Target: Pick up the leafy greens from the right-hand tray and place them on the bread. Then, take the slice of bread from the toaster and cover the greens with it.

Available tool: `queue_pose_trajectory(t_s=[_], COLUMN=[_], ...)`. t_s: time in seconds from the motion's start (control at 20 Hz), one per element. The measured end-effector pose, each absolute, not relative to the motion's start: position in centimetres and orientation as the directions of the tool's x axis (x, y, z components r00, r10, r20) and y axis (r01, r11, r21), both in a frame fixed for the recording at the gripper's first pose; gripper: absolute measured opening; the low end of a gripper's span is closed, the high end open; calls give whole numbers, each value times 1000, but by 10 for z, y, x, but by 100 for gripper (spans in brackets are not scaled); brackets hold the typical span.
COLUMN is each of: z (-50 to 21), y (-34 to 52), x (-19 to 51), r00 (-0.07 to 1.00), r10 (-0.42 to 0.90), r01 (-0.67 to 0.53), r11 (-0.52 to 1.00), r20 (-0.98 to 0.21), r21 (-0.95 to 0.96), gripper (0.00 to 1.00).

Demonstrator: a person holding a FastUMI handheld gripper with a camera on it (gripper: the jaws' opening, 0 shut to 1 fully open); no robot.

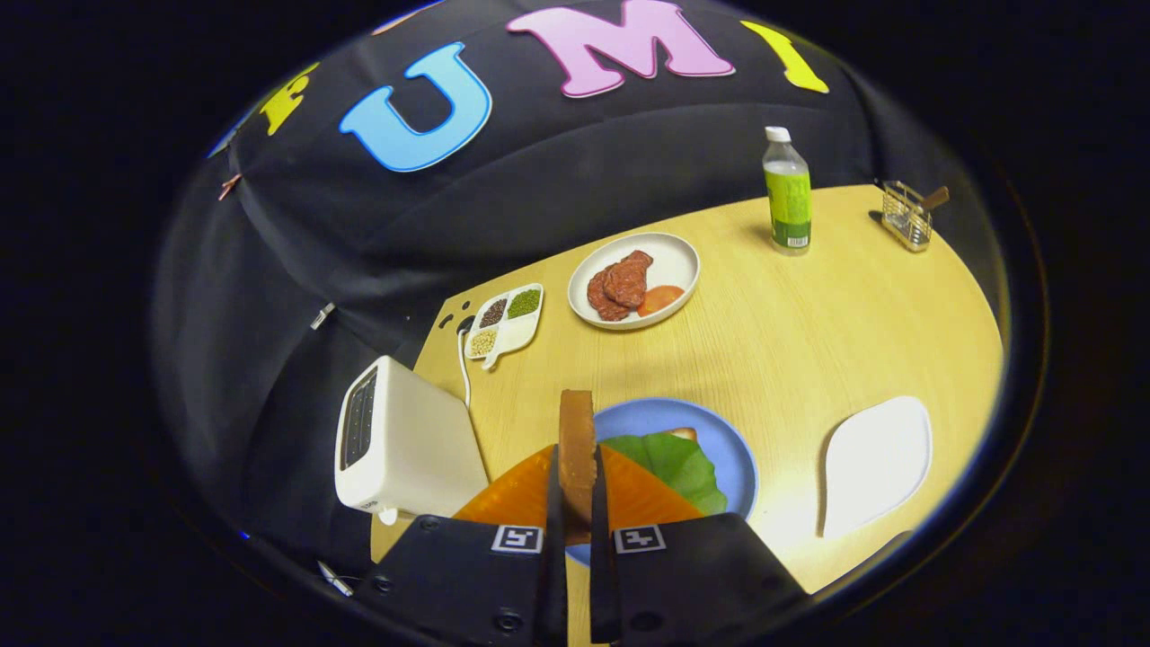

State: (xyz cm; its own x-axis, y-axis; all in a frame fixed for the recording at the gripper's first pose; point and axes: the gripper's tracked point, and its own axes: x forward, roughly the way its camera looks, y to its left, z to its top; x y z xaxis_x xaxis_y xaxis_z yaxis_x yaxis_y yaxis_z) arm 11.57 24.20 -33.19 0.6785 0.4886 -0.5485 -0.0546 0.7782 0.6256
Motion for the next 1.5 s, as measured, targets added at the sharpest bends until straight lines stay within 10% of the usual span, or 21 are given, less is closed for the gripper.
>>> queue_pose_trajectory(t_s=[0.8, 1.1, 1.5], z=[-432, -441, -428], y=[210, 205, 202], x=[122, 127, 115], r00=[612, 605, 609], r10=[468, 463, 454], r01=[93, 92, 37], r11=[757, 767, 802], r20=[-637, -648, -650], r21=[646, 635, 596], gripper=[18, 52, 70])
